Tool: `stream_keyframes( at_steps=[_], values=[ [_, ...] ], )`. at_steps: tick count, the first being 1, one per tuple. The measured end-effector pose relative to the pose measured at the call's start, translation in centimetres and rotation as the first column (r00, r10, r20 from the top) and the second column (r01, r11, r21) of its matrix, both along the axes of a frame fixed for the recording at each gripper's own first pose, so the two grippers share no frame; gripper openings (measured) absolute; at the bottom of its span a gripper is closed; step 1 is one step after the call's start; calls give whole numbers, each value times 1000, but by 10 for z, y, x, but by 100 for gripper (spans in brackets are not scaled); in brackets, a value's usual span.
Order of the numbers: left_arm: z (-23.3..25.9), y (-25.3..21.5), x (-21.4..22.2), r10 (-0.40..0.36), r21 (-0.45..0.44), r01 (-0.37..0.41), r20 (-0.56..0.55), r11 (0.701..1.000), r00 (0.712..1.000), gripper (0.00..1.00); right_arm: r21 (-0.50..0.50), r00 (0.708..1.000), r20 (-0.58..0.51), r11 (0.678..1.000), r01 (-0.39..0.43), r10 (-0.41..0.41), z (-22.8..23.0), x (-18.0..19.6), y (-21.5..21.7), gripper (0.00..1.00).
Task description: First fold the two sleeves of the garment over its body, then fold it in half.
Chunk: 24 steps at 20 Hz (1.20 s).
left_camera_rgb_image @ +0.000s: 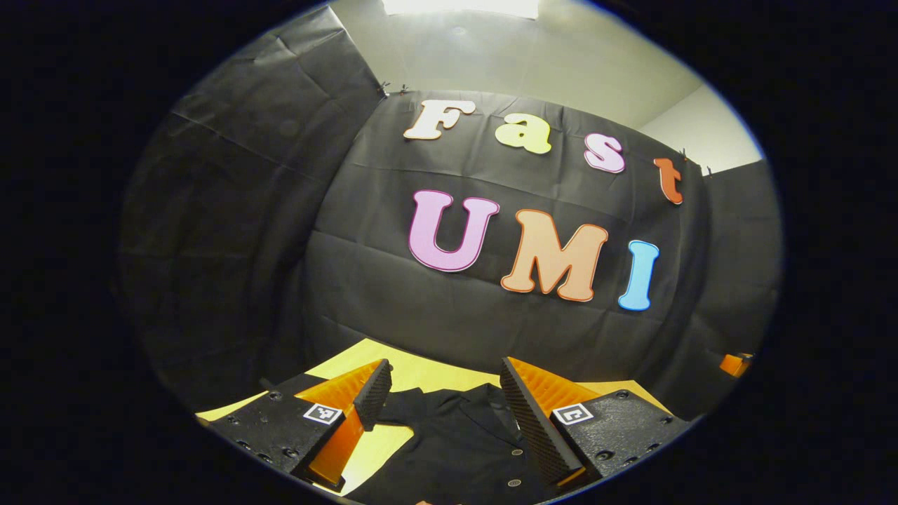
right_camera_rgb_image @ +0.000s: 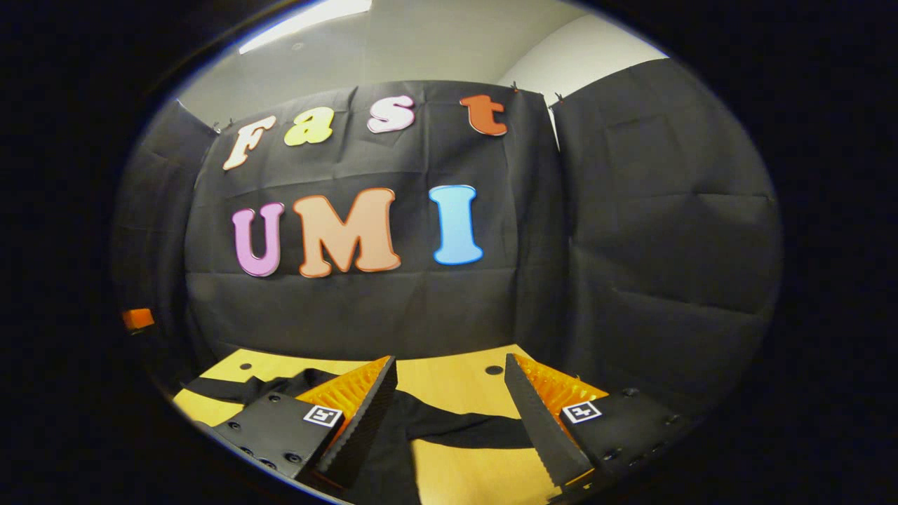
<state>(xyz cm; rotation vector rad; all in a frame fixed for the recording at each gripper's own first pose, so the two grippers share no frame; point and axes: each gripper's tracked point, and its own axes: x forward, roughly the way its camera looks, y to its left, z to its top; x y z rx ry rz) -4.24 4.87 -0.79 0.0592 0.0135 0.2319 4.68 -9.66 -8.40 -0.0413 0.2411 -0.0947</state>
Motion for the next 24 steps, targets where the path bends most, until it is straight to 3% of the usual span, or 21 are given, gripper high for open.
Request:
stream_keyframes(
  at_steps=[4,8,9,12,14,15,17,19,20,21,24],
  values=[
    [-4,11,-7,54,9,-54,-11,999,998,91,-18,990,-125,998,65,-66,-46,14,-53,98],
    [-7,17,-9,98,13,-98,-17,995,995,92,23,956,-259,989,146,-135,-102,23,-105,94],
    [-8,17,-8,108,19,-108,-23,994,994,91,35,946,-287,985,171,-154,-116,27,-117,98],
    [-11,17,-8,128,48,-126,-39,991,991,91,62,902,-385,970,234,-194,-161,46,-149,94],
    [-15,16,-6,137,62,-134,-55,989,989,91,52,866,-449,961,271,-220,-189,45,-172,98],
    [-15,15,-6,142,63,-139,-58,988,988,92,54,854,-469,958,282,-225,-200,52,-180,94],
    [-16,13,-5,151,52,-148,-57,988,987,92,62,828,-513,952,300,-227,-222,64,-189,99],
    [-21,13,-5,160,39,-158,-67,987,985,92,38,794,-553,945,326,-252,-240,67,-197,99],
    [-25,14,-6,166,37,-163,-74,986,983,92,31,781,-569,942,333,-258,-248,65,-202,94],
    [-26,16,-6,173,37,-171,-80,985,982,92,22,765,-588,941,338,-261,-258,67,-207,99],
    [-26,16,-9,181,43,-178,-82,983,980,93,12,714,-656,942,334,-245,-290,61,-212,99]
  ],
)
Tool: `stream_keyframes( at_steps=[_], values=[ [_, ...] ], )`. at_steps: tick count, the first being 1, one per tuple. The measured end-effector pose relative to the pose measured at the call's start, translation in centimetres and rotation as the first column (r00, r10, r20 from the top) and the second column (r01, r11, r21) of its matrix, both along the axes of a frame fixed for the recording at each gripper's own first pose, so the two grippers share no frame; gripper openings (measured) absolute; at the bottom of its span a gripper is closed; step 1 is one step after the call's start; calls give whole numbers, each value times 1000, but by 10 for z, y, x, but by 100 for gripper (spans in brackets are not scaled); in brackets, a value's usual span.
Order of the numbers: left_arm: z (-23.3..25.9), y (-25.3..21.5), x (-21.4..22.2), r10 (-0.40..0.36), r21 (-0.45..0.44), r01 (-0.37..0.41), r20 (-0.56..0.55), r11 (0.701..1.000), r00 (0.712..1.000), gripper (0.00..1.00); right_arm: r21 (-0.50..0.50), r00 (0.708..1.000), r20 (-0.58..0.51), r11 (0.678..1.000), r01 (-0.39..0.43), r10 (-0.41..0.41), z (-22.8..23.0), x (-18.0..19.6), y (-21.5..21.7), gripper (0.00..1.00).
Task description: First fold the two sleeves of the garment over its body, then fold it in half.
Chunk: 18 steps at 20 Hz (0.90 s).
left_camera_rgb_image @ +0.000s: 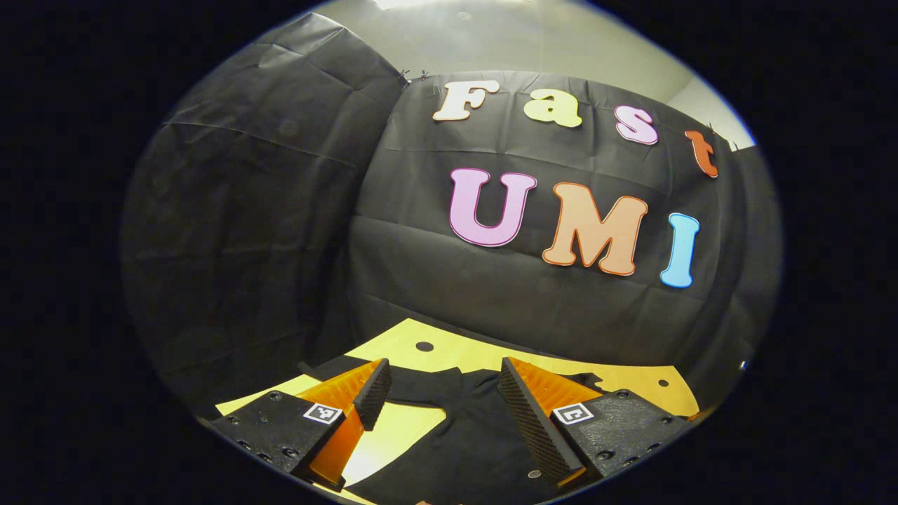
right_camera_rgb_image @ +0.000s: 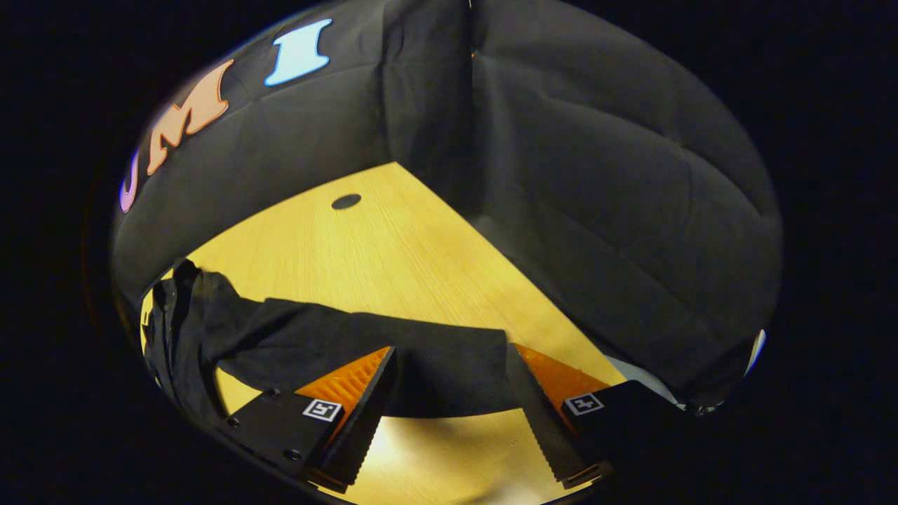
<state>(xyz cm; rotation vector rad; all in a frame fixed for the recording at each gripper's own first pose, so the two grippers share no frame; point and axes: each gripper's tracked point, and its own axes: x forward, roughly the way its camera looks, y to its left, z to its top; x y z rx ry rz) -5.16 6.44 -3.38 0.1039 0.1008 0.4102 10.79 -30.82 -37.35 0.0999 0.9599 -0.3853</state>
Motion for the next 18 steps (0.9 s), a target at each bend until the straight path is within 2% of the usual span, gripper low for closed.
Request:
stream_keyframes(
  at_steps=[1,2,8,9,10,11,14,15,17,18],
  values=[
    [0,-1,-1,1,4,-1,-1,1000,1000,93,-17,999,-39,1000,-20,20,-4,-5,-2,95],
    [0,0,-2,2,8,-2,-3,1000,1000,93,-34,1000,-4,999,-26,26,-4,5,-3,99],
    [-12,-9,0,-27,-43,26,-6,999,1000,93,-13,999,1,999,-52,52,-4,6,-3,95],
    [-13,-11,1,-34,-50,33,-6,998,999,93,-12,998,2,998,-58,58,-4,9,-3,83],
    [-14,-12,0,-39,-49,38,-6,998,999,93,-8,998,-3,998,-62,61,-4,10,0,76],
    [-12,-12,-1,-40,-43,40,-5,998,999,92,-5,998,-9,998,-65,64,-3,9,3,60],
    [-8,-8,-5,-40,-28,40,1,999,999,92,23,993,-14,993,-119,120,-4,13,9,41],
    [-7,-7,-7,-35,-27,35,3,999,999,92,33,992,-18,991,-127,128,-6,12,12,29],
    [-8,-3,-13,-23,-34,23,4,999,1000,92,47,992,-16,992,-121,122,-5,13,14,15],
    [-9,-1,-15,-18,-41,18,6,999,1000,93,57,994,-11,992,-112,113,-4,14,14,12]
  ],
)
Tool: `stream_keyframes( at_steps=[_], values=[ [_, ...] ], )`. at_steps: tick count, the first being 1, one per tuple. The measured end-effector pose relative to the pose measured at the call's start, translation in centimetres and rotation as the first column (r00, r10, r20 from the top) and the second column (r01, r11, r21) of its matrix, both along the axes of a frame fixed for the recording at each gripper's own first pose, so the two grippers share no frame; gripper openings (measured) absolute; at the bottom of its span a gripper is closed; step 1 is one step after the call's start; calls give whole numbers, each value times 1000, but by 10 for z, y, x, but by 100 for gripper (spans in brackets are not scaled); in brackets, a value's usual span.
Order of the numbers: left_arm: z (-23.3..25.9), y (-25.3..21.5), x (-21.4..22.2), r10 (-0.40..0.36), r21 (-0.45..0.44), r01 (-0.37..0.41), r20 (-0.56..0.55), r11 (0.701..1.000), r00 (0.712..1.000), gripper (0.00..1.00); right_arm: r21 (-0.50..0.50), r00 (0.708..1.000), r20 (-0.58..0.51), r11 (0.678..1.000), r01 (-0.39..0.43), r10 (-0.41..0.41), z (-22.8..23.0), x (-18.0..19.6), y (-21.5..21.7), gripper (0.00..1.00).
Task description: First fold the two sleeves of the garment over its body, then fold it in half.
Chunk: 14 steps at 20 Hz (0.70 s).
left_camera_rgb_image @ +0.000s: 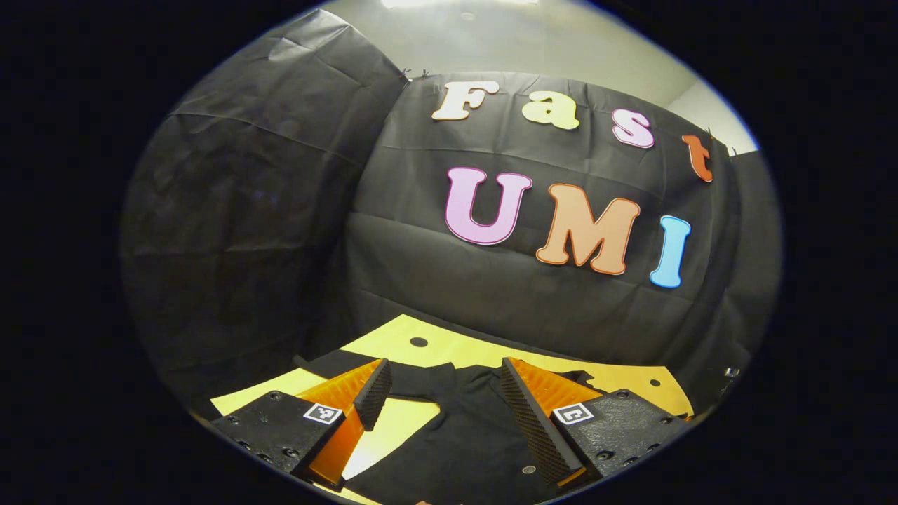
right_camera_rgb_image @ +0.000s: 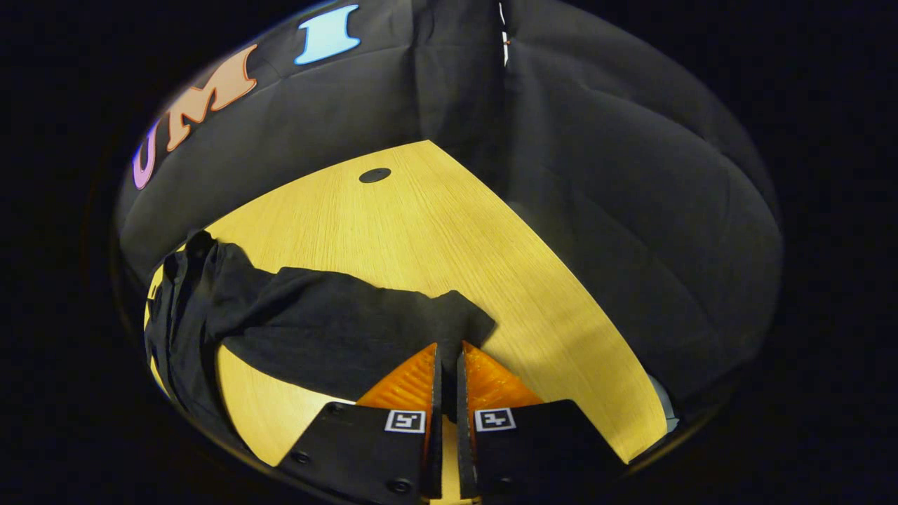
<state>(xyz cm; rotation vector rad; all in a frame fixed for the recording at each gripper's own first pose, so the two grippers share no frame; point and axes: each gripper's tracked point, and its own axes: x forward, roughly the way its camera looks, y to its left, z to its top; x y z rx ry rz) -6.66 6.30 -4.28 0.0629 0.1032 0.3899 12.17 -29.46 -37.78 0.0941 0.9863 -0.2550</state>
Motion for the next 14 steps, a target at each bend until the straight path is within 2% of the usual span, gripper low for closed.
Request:
stream_keyframes(
  at_steps=[2,4,7,10,12,14],
  values=[
    [-1,5,-5,12,-10,-12,1,1000,1000,93,43,1000,-11,999,20,-20,2,0,3,6],
    [0,11,-11,23,-10,-23,1,1000,1000,93,95,1000,-9,995,10,-10,6,0,15,4],
    [0,19,-17,38,-14,-38,1,999,999,93,71,997,72,996,-44,39,29,8,39,3],
    [-2,24,-22,41,-31,-41,2,999,999,93,103,978,174,985,-137,117,72,23,96,3],
    [-2,29,-27,43,-36,-43,4,998,999,93,104,953,237,970,-218,189,103,33,146,3],
    [-1,39,-33,52,-36,-51,9,998,999,92,100,915,299,945,-311,269,131,45,204,3]
  ],
)
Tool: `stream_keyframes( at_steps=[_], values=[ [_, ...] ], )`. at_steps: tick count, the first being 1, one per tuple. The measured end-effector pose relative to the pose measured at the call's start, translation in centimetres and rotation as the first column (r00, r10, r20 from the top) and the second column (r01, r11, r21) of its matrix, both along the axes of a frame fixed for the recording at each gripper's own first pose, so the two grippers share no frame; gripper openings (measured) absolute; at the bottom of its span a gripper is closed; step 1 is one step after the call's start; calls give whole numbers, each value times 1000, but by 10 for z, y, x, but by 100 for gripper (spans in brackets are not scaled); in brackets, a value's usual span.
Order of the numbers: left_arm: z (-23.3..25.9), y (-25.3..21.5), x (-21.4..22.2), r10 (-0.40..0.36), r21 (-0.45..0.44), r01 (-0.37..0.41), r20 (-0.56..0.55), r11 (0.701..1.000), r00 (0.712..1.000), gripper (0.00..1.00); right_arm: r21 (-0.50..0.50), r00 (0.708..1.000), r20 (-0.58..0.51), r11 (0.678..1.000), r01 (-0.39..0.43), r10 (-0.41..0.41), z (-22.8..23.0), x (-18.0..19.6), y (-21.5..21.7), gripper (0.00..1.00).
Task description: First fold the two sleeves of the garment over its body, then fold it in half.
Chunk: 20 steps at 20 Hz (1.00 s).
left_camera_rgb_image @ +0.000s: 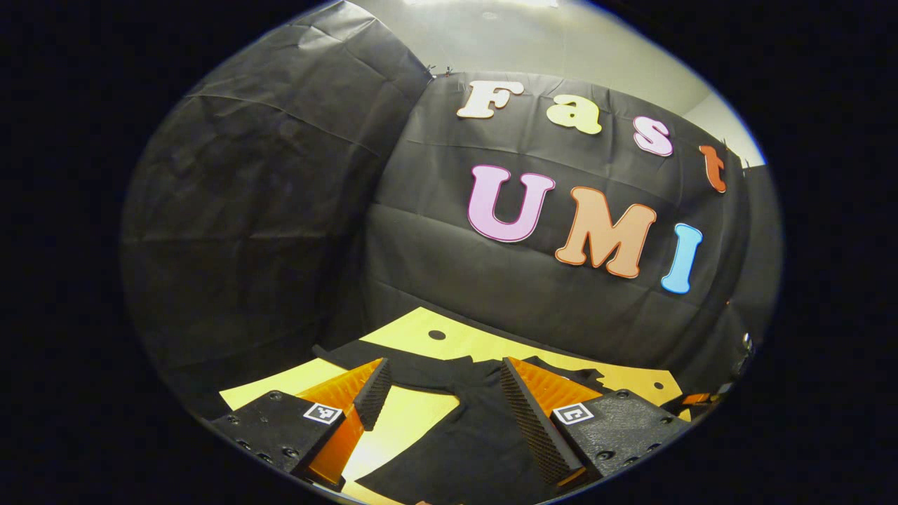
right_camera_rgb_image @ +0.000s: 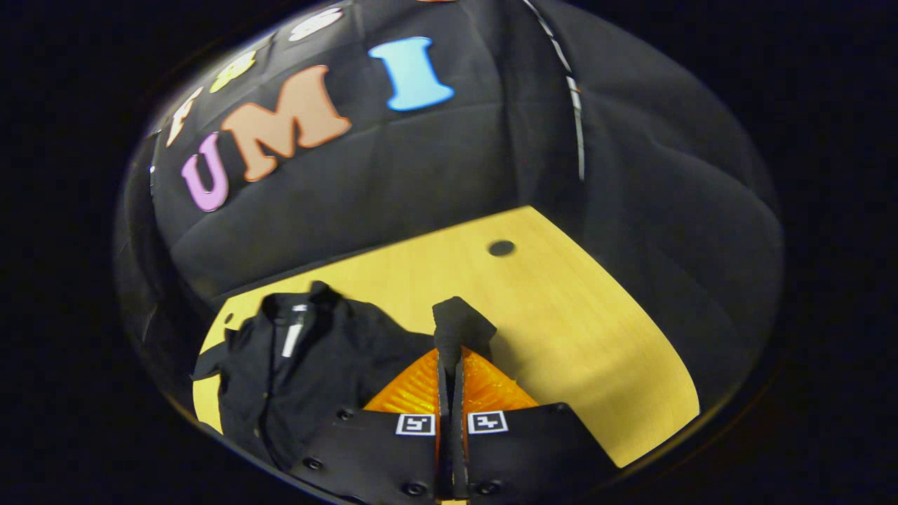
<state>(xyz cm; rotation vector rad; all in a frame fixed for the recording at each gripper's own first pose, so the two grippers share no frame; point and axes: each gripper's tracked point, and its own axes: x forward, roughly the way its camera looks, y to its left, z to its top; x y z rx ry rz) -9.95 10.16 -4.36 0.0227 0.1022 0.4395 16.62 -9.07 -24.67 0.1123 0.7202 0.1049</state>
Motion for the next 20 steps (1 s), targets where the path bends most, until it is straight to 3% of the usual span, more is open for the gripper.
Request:
stream_keyframes(
  at_steps=[4,10,13,17,20],
  values=[
    [5,24,-14,26,-19,-26,8,999,1000,92,94,986,34,981,-168,165,18,13,142,2],
    [29,76,-36,95,19,-95,21,995,995,91,208,950,-28,932,-298,310,-27,9,301,2],
    [38,99,-50,131,66,-132,10,989,991,92,202,940,-82,929,-310,331,-63,7,337,2],
    [39,118,-63,167,79,-166,-1,983,986,93,206,938,-128,934,-291,321,-99,17,350,3],
    [34,129,-64,182,58,-181,-3,982,983,92,259,932,-150,923,-284,329,-116,14,359,17]
  ],
)
